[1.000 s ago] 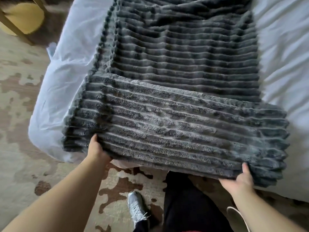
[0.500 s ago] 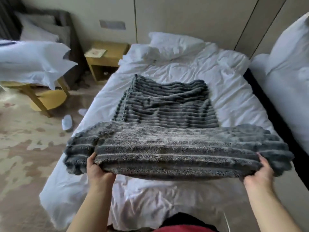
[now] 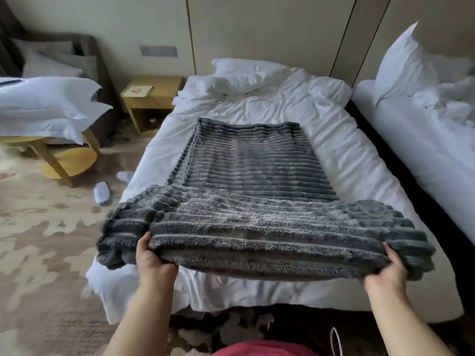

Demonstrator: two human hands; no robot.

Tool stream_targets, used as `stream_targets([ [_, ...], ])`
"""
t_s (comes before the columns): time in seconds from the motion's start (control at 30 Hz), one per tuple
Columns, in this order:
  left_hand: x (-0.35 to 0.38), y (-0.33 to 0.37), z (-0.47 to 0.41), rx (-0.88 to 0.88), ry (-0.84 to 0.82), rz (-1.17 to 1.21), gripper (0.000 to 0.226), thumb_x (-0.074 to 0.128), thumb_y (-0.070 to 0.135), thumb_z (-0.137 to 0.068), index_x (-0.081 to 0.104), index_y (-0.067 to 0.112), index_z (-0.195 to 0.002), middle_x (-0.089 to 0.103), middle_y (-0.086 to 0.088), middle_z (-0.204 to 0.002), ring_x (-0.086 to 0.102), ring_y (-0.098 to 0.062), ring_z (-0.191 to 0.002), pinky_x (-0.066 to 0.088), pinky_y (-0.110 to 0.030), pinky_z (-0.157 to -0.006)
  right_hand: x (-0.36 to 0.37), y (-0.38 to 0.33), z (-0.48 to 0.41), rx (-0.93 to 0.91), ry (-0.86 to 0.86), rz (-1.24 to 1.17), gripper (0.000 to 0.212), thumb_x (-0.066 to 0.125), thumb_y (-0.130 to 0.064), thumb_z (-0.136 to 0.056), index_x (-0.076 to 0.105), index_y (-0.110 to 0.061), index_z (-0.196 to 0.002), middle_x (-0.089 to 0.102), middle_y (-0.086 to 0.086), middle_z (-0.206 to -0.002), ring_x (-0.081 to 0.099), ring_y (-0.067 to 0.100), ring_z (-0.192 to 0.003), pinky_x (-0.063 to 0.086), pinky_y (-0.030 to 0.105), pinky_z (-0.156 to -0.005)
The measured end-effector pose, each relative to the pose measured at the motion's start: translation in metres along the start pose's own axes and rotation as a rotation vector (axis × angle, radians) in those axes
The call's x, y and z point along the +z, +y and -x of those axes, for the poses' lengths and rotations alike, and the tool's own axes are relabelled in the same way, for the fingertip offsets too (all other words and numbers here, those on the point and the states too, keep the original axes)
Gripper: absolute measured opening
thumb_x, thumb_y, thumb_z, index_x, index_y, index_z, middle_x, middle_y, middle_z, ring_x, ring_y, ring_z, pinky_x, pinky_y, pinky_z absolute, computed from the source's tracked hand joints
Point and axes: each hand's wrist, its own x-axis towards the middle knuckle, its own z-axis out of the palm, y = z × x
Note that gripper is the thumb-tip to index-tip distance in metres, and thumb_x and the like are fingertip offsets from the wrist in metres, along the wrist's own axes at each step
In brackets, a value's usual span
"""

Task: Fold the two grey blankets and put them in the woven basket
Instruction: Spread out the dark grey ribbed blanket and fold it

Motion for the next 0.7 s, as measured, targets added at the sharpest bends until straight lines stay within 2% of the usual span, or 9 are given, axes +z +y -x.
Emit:
stream_targets([
  [0.1,-0.040,-0.007,0.016,-0.041,0.047,0.008,0.021,0.055,0.034,-0.084,0.067,0.018,-0.092,0.074,-0.004,-0.089,0.063,-0.025,-0.092,0.047,-0.041,-0.093,-0.040,0.007,0.014,0.000,0.082,0.037,0.033,0.065,-0.030,-0.083,0.067,-0.026,-0.116,0.071,0.000,-0.111,0.065,0.023,-0.101,0.049,0.043,-0.089],
  [0.2,-0.073,-0.012,0.030,-0.072,0.096,0.007,0.025,0.056,0.035,-0.084,0.066,0.020,-0.101,0.068,-0.004,-0.110,0.062,-0.027,-0.100,0.043,-0.046,-0.100,-0.070,0.010,0.027,0.040,0.107,0.108,0.016,0.064,-0.030,-0.082,0.071,-0.026,-0.096,0.076,-0.005,-0.083,0.067,0.018,-0.086,0.051,0.038,-0.076],
  [0.3,-0.096,-0.018,0.044,-0.115,0.128,-0.021,0.029,0.055,0.037,-0.084,0.066,0.022,-0.106,0.068,-0.003,-0.111,0.062,-0.027,-0.101,0.042,-0.048,-0.100,-0.090,0.014,0.032,0.038,0.136,0.117,0.018,0.063,-0.027,-0.082,0.070,-0.026,-0.099,0.075,-0.009,-0.073,0.066,0.016,-0.082,0.048,0.034,-0.067],
  [0.37,-0.102,-0.020,0.049,-0.116,0.142,-0.027,0.027,0.058,0.037,-0.083,0.068,0.021,-0.103,0.070,-0.003,-0.109,0.063,-0.027,-0.100,0.043,-0.049,-0.098,-0.094,0.014,0.031,0.036,0.149,0.127,0.025,0.065,-0.027,-0.080,0.071,-0.026,-0.105,0.075,-0.009,-0.082,0.067,0.018,-0.085,0.049,0.036,-0.073],
  [0.47,-0.091,-0.019,0.048,-0.102,0.168,-0.047,0.021,0.063,0.037,-0.081,0.069,0.018,-0.089,0.075,-0.005,-0.086,0.066,-0.027,-0.088,0.047,-0.047,-0.090,-0.084,0.009,0.026,0.053,0.134,0.137,0.018,0.065,-0.026,-0.080,0.072,-0.026,-0.097,0.072,-0.005,-0.103,0.066,0.022,-0.094,0.047,0.042,-0.087],
  [0.57,-0.060,-0.018,0.038,-0.077,0.145,-0.046,0.020,0.062,0.036,-0.083,0.067,0.017,-0.087,0.075,-0.005,-0.076,0.066,-0.025,-0.084,0.048,-0.043,-0.092,-0.050,-0.001,0.011,0.063,0.141,0.137,0.013,0.064,-0.023,-0.083,0.074,-0.022,-0.074,0.073,-0.005,-0.086,0.066,0.022,-0.086,0.048,0.043,-0.093],
  [0.6,-0.046,-0.018,0.032,-0.064,0.141,-0.050,0.020,0.062,0.035,-0.083,0.067,0.017,-0.086,0.074,-0.005,-0.075,0.066,-0.025,-0.083,0.048,-0.043,-0.092,-0.033,-0.005,0.006,0.079,0.153,0.134,0.011,0.064,-0.023,-0.083,0.072,-0.022,-0.075,0.072,-0.004,-0.088,0.065,0.024,-0.088,0.047,0.044,-0.096],
  [0.67,-0.014,-0.017,0.017,-0.043,0.144,-0.067,0.021,0.063,0.037,-0.082,0.066,0.017,-0.086,0.074,-0.005,-0.077,0.066,-0.025,-0.081,0.050,-0.042,-0.087,0.003,-0.014,-0.008,0.132,0.196,0.153,0.006,0.065,-0.024,-0.082,0.067,-0.024,-0.088,0.067,0.000,-0.107,0.062,0.027,-0.104,0.042,0.046,-0.104],
  [0.7,0.003,-0.015,0.008,-0.020,0.139,-0.070,0.021,0.063,0.037,-0.082,0.066,0.017,-0.087,0.073,-0.005,-0.082,0.066,-0.024,-0.082,0.051,-0.042,-0.086,0.021,-0.017,-0.017,0.152,0.203,0.150,0.018,0.066,-0.027,-0.081,0.064,-0.023,-0.099,0.063,0.002,-0.116,0.058,0.028,-0.111,0.039,0.047,-0.106],
])
